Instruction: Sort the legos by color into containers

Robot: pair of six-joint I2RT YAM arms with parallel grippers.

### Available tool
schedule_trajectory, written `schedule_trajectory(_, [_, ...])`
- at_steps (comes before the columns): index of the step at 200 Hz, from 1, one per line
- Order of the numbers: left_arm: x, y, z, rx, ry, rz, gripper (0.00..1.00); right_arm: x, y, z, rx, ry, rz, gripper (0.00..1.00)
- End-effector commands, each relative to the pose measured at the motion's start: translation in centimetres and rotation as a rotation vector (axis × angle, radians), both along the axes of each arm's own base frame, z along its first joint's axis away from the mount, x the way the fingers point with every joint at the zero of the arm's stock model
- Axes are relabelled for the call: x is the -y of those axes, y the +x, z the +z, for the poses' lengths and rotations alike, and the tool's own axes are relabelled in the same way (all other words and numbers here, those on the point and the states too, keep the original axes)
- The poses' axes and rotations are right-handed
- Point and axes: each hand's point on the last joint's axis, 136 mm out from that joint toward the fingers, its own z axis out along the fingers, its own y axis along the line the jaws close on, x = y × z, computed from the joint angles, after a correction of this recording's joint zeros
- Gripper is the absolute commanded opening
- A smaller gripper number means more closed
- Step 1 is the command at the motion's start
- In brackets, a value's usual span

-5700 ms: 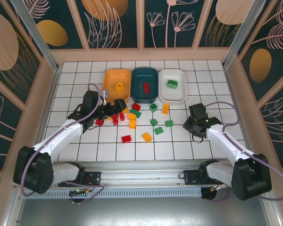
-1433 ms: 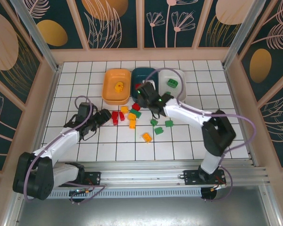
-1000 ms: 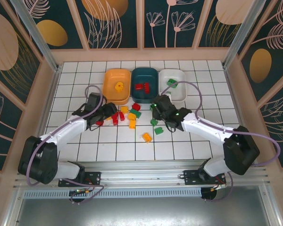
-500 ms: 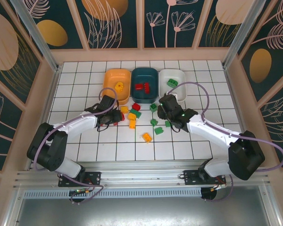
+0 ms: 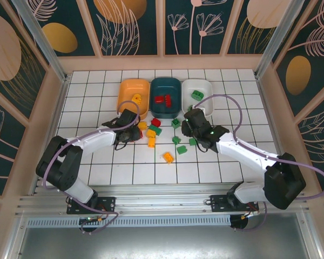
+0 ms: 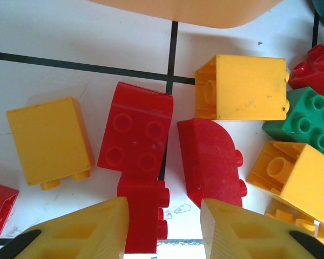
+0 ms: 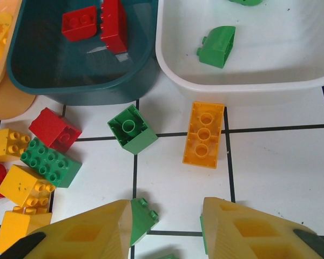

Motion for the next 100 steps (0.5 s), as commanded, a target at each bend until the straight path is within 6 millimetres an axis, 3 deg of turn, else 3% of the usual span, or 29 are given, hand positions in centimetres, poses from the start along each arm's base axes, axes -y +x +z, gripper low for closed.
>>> schedule_trajectory(1, [-0.4, -1.0, 0.9, -0.009, 0.004, -0.011, 0.46, 0.9, -0.1, -0.2, 0.004, 0.001, -0.033, 0.40])
schedule_trajectory(38, [0.1, -0.5, 2.2, 0.010, -0.014, -0.028, 0.52, 0.6, 0.0, -0.5, -0.006, 0.009, -0.030, 0.41])
schedule_trajectory(100, [-1.2, -0.7, -1.0, -0.037, 0.093, -0.022, 0.49, 0.8, -0.3, -0.6, -0.009, 0.015, -0.036, 0.41])
